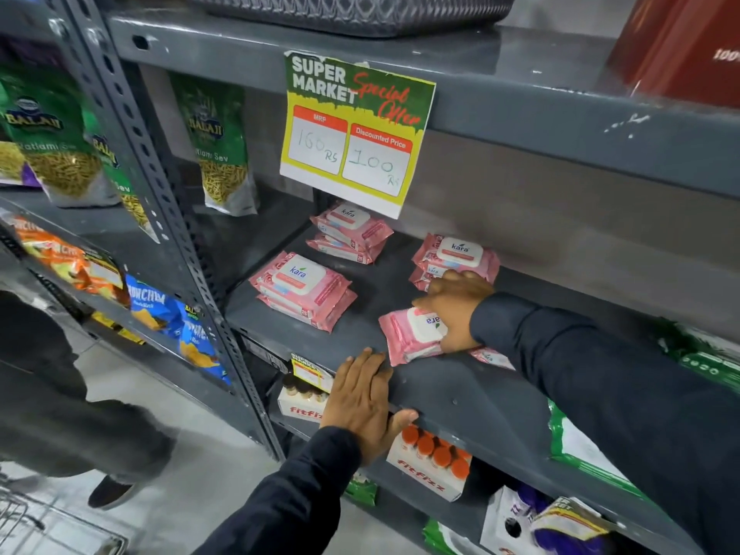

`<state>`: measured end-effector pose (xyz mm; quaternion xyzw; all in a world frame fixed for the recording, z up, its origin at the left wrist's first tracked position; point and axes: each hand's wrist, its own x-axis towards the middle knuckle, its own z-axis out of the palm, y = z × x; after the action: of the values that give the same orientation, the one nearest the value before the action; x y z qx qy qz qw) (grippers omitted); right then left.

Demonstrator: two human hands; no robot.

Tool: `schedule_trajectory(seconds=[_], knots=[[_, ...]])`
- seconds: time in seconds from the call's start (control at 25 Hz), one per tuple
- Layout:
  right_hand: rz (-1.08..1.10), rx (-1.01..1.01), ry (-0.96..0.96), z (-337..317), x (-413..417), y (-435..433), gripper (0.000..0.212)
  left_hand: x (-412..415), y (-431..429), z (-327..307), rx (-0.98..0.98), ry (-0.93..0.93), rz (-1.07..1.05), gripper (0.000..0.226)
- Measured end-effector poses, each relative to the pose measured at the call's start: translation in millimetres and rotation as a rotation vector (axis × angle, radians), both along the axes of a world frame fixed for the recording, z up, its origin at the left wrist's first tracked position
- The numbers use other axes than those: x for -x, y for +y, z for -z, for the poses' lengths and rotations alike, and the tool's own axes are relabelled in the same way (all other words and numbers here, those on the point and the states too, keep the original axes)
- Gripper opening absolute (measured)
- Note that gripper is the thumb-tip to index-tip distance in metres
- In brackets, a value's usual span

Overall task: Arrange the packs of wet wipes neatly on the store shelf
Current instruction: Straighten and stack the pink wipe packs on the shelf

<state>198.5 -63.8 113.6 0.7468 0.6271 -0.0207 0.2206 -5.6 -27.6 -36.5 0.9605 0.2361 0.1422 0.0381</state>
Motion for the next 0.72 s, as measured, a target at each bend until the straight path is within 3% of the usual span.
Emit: schedule_trajectory(seconds=[0.36,0.72], knots=[[0.229,0.003,0.029,6.8,-0.9,2.3,0.063,0.4,-0.4,-0.2,-0.009,0.024,-0.007,0.077],[0.324,-0.036,0.122,9.7,7.9,-1.4,0.078,1.7,-0.7,-4.3,-0.001,-0.001,-0.006,0.078]])
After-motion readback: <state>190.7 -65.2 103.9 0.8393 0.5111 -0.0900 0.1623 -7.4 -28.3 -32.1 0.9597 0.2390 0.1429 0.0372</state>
